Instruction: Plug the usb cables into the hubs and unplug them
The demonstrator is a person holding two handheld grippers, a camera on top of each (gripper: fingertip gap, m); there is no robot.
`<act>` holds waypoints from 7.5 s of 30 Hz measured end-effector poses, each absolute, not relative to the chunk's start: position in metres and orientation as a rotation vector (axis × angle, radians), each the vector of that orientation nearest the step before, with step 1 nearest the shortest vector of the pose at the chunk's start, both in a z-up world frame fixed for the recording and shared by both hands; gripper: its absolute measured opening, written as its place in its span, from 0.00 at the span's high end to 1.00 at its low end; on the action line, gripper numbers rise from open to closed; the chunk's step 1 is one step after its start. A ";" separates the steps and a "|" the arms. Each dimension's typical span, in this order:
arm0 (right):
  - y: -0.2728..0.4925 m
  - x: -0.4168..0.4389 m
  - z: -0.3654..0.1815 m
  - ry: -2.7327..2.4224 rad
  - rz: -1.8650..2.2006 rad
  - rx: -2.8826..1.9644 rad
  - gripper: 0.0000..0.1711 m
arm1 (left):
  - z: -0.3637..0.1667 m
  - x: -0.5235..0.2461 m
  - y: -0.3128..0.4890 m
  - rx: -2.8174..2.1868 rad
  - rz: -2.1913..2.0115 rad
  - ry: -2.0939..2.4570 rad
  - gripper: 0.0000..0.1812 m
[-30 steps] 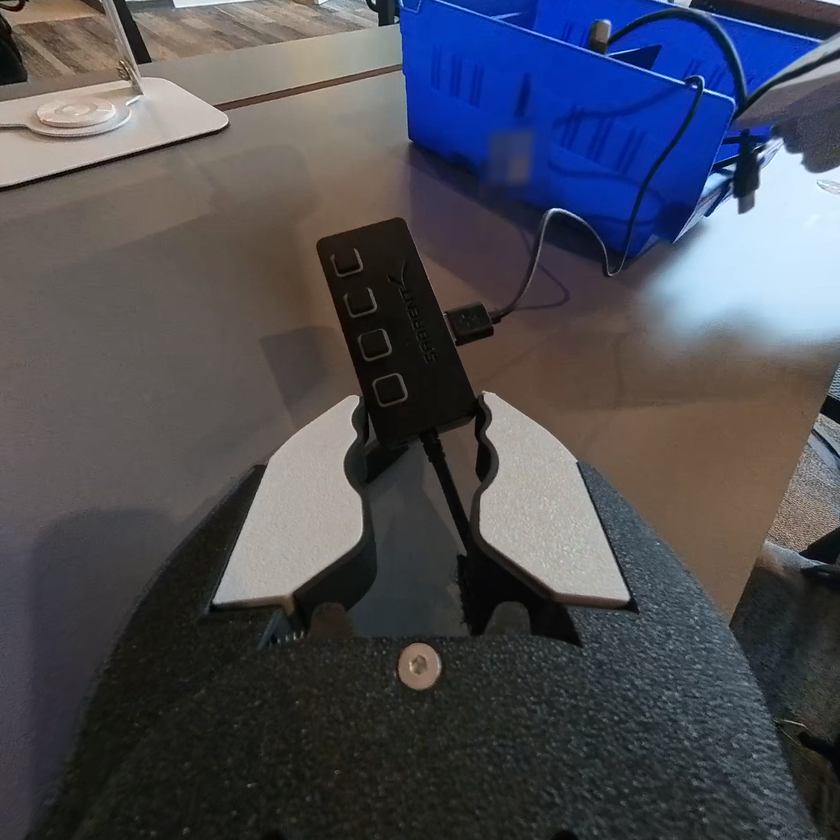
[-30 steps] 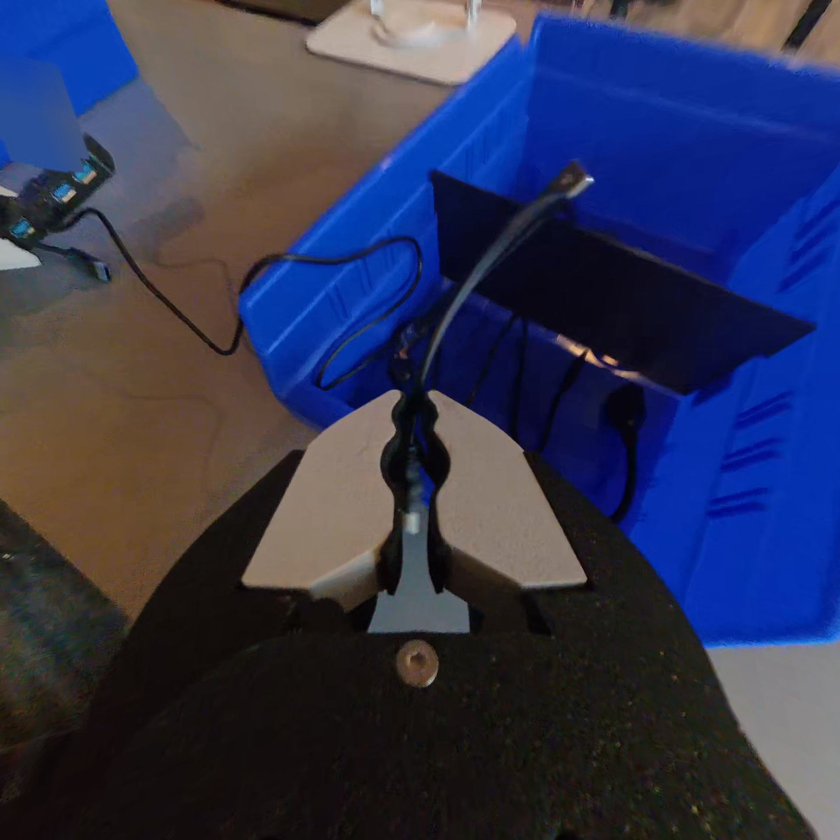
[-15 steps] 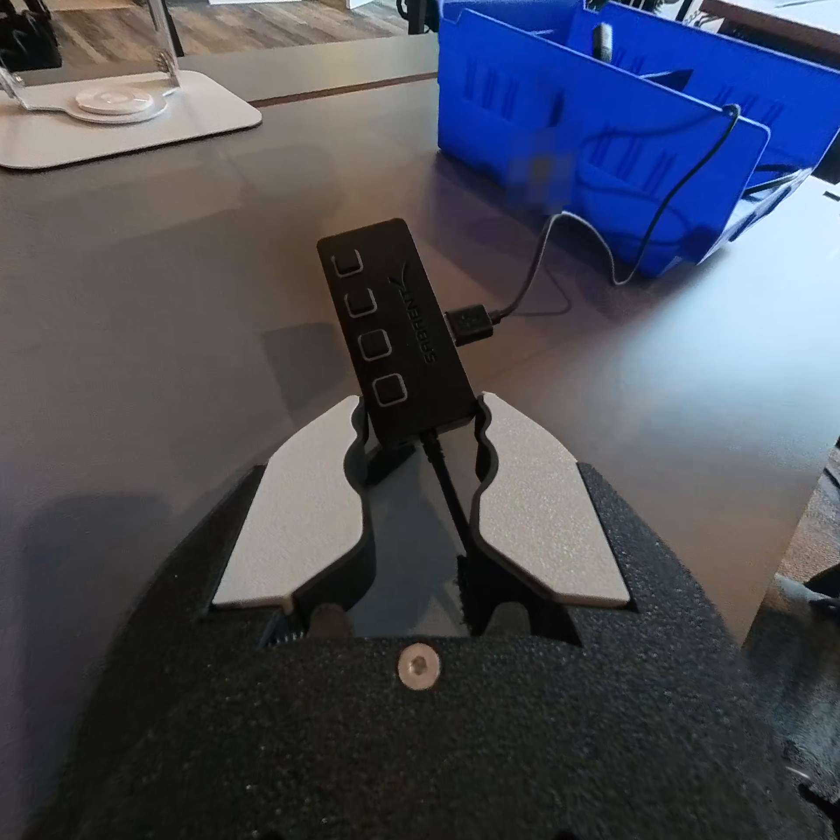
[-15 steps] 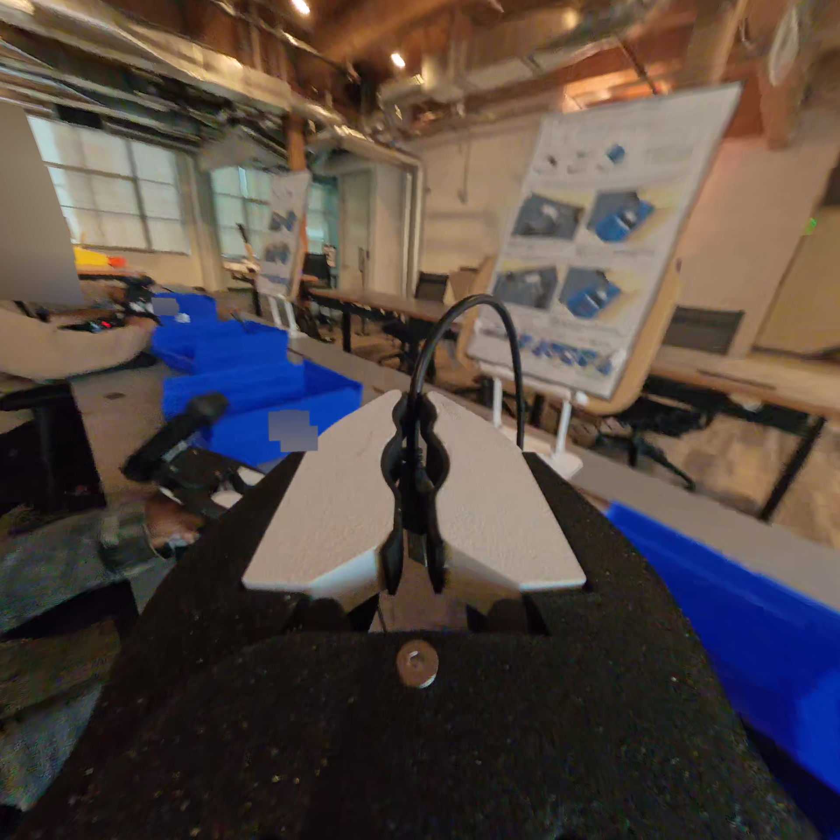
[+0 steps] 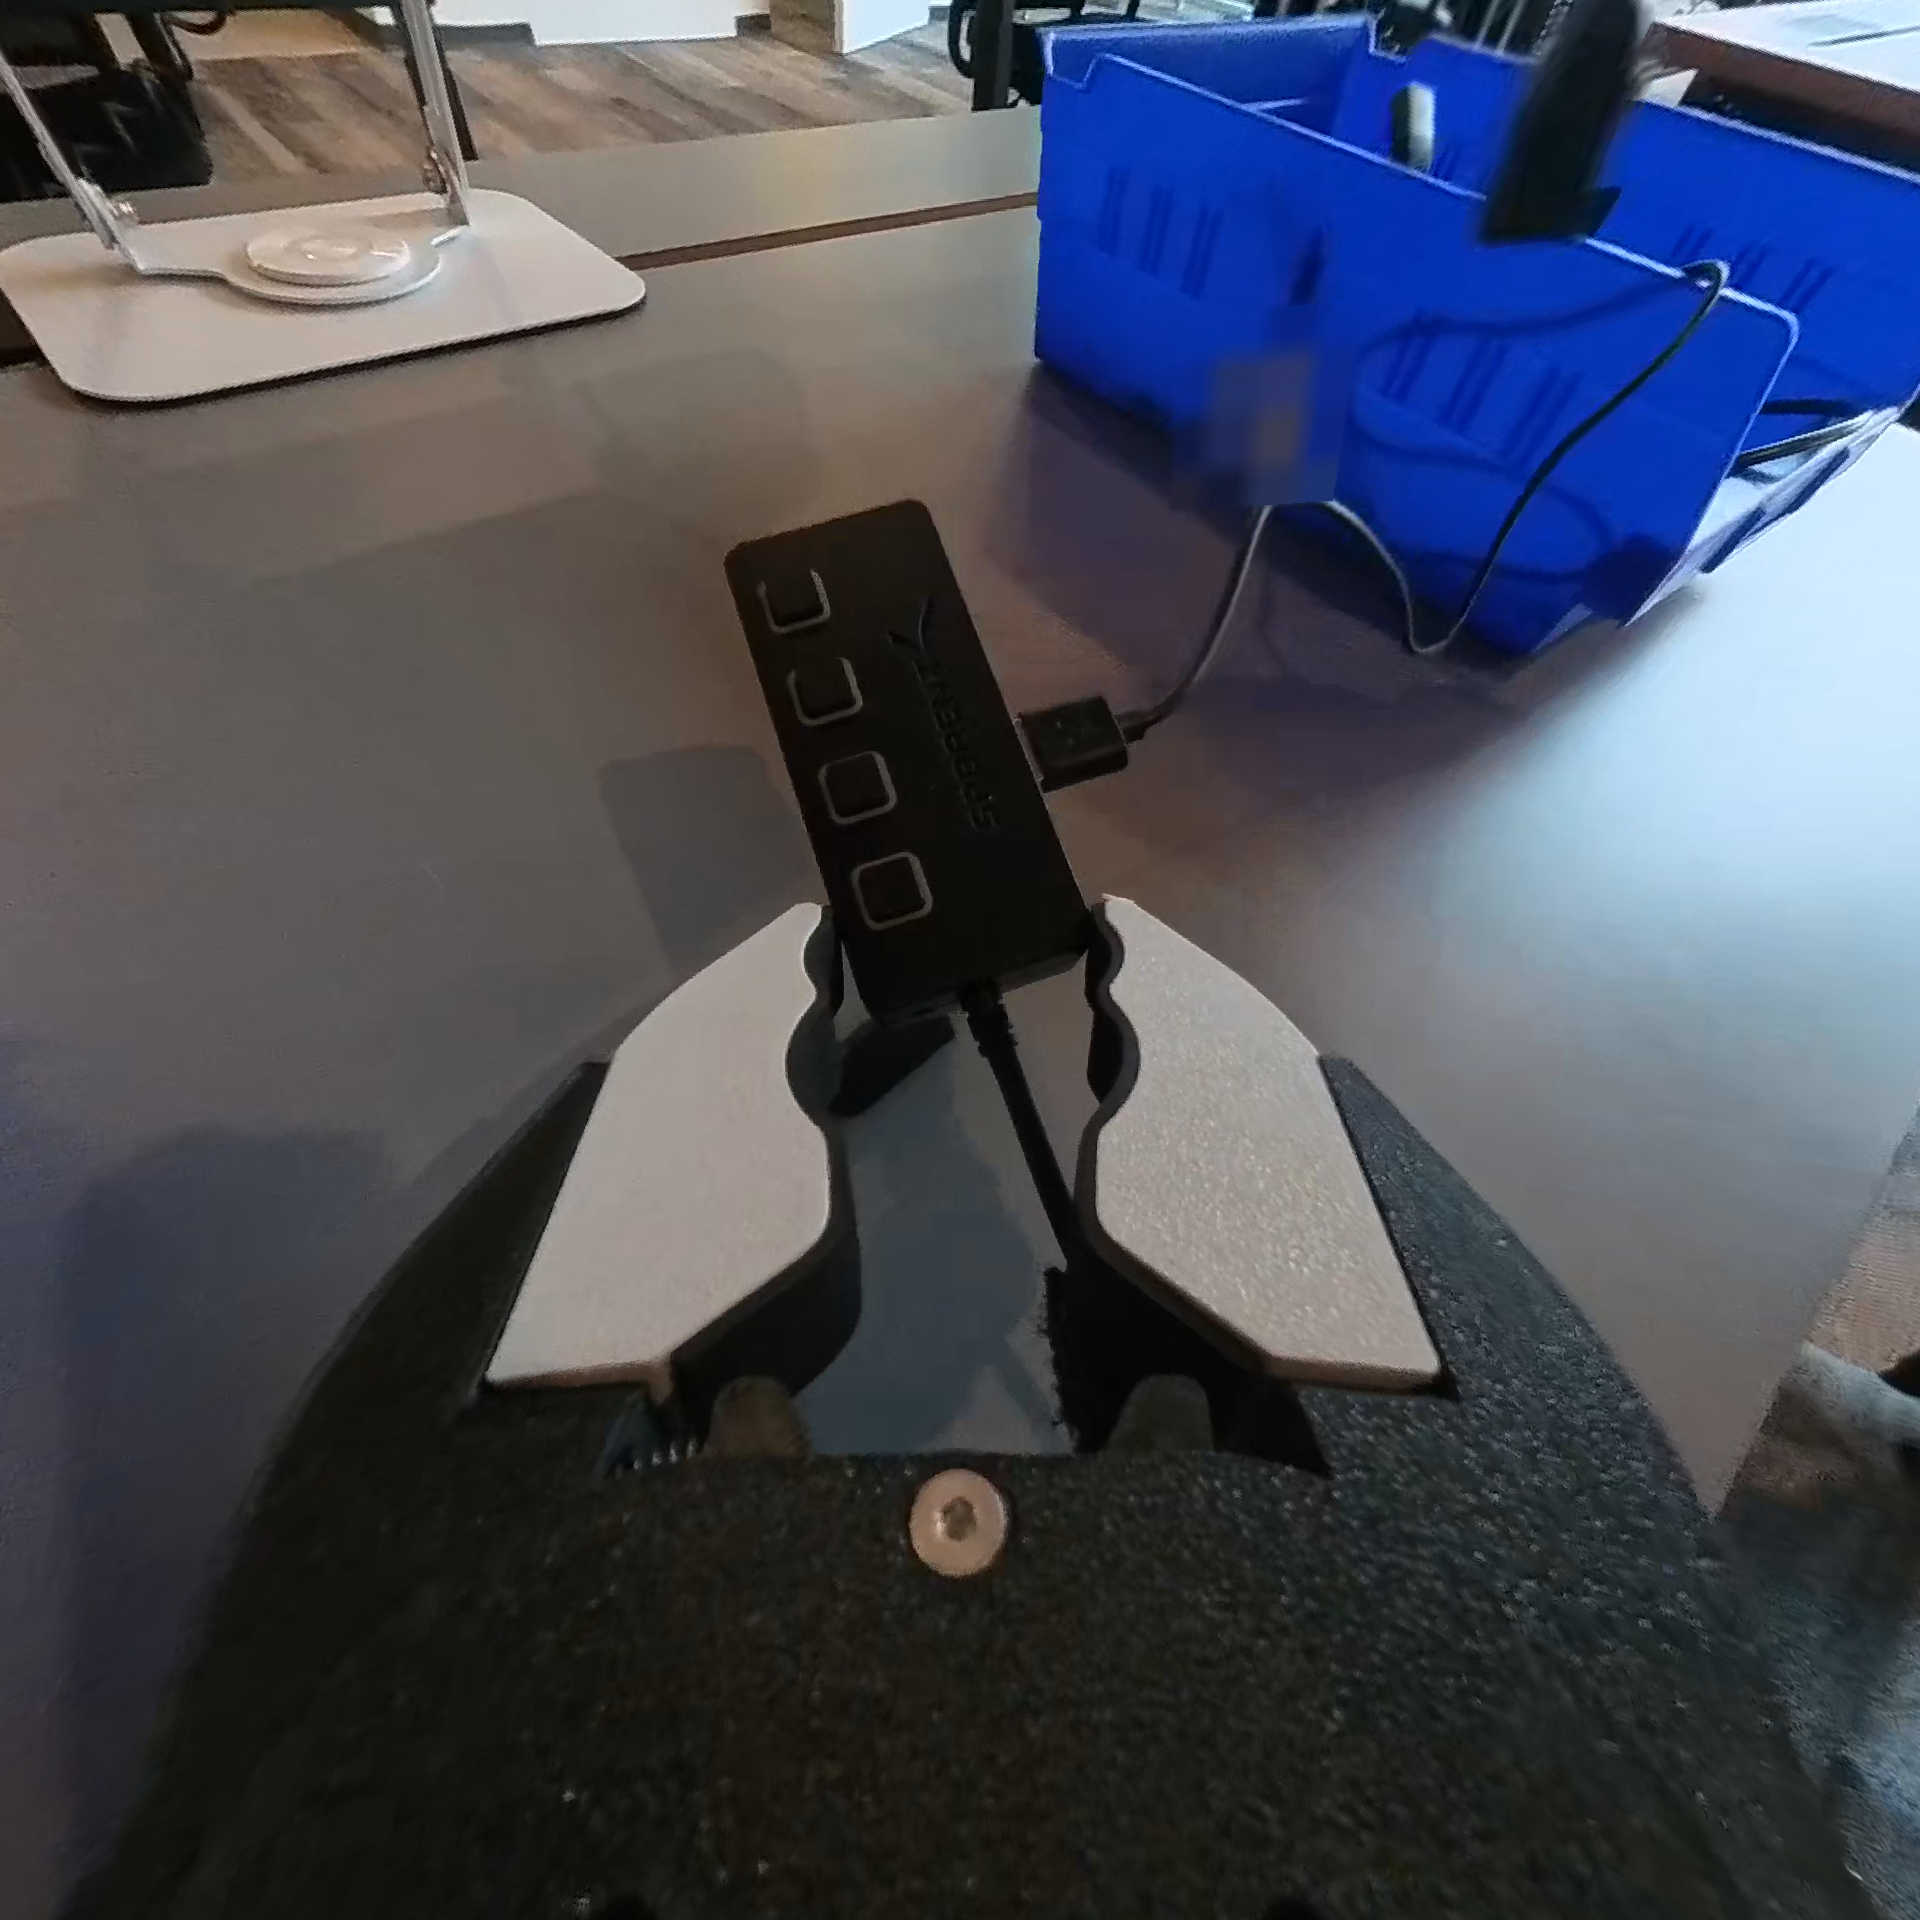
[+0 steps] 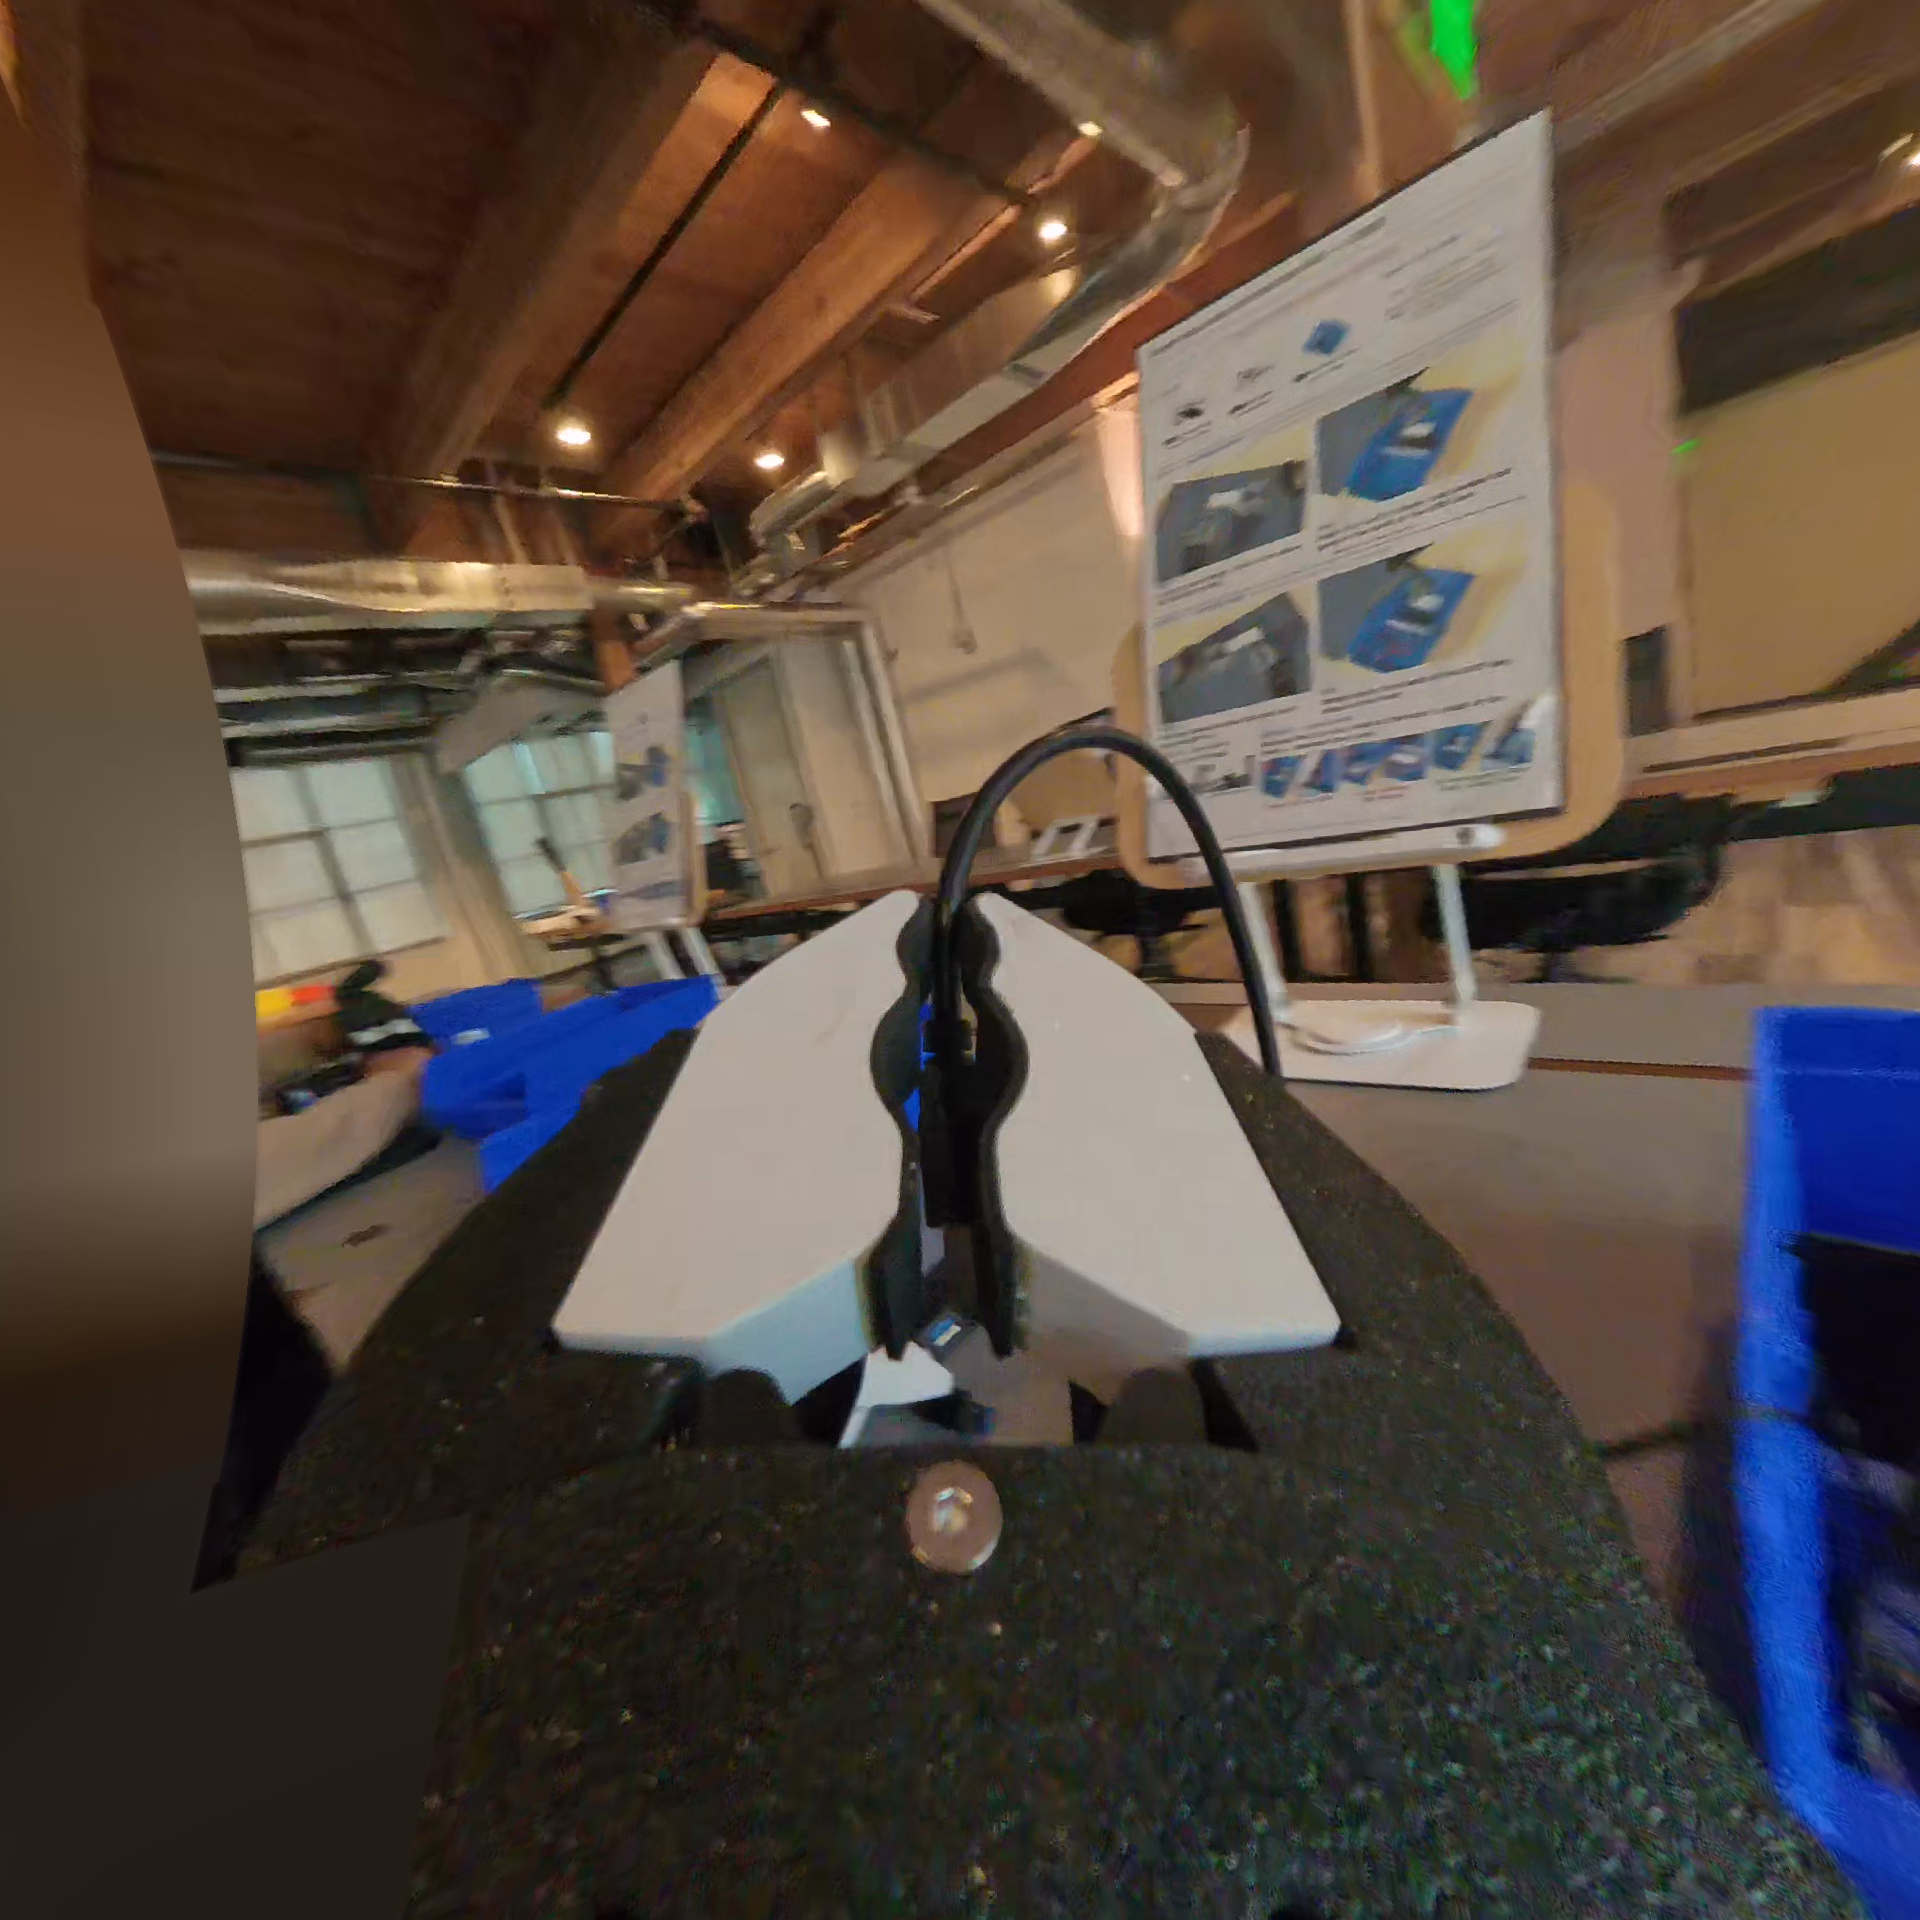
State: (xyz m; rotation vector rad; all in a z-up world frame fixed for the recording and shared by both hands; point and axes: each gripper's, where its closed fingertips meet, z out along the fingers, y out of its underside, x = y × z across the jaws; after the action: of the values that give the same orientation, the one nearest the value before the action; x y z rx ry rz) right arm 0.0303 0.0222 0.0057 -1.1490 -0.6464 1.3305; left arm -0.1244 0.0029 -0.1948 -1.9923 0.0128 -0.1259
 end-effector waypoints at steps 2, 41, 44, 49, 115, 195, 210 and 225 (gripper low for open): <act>0.026 0.042 -0.004 -0.582 1.195 -1.175 0.98 | -0.196 -0.121 0.003 -2.004 -0.115 0.041 0.75; -0.030 -0.017 -0.239 -2.672 0.013 0.193 0.92 | -0.206 -0.116 0.001 -2.069 -0.074 0.128 0.75; -0.026 -0.016 -0.238 -2.665 0.092 -0.081 0.94 | -0.206 -0.115 0.001 -2.067 -0.099 0.130 0.75; -0.019 -0.029 -0.203 -2.444 0.485 -0.757 0.95 | -0.201 -0.113 -0.001 -2.036 -0.259 0.093 0.75; -0.008 -0.041 -0.196 -2.543 1.414 -2.238 0.96 | -0.192 -0.107 -0.015 -1.773 0.015 0.723 0.75; -0.049 -0.044 -0.148 -2.007 1.357 -0.773 0.48 | -0.157 -0.057 -0.057 -1.603 -0.601 0.751 0.76; -0.042 -0.036 -0.139 -1.979 1.414 -0.748 0.61 | -0.153 -0.054 -0.058 -1.579 -0.630 0.744 0.76; -0.043 -0.026 -0.138 -1.990 1.351 -0.603 0.75 | -0.150 -0.045 -0.067 -1.537 -0.690 0.798 0.75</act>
State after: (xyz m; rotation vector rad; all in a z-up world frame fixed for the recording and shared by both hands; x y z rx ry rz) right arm -0.0262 -0.0434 -0.1377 -0.6030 -1.9896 1.3507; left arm -0.0451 -0.0669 -0.1504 -1.5374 0.7976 -0.6902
